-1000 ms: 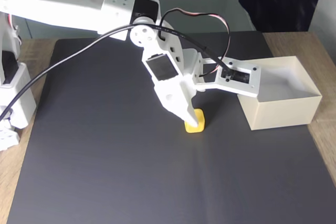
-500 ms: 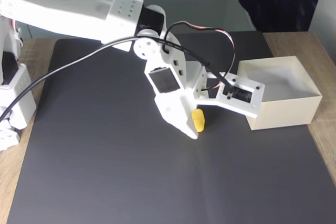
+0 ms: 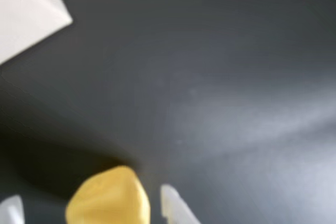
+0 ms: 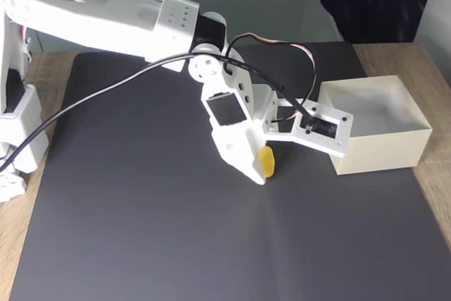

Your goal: Grasp a cube block and put it in the white box.

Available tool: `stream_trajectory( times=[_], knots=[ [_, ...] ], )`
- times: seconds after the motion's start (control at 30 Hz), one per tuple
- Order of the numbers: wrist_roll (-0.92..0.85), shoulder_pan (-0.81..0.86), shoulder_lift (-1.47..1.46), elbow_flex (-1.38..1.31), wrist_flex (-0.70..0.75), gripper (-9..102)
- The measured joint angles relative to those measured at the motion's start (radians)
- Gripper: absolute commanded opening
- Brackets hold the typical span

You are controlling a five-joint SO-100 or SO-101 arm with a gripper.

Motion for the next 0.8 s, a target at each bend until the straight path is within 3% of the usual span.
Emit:
stream_trajectory(
  times=[0.8],
  knots=[
    [0.184, -0.049, -0.028, -0.011, 0.055, 21]
  ],
)
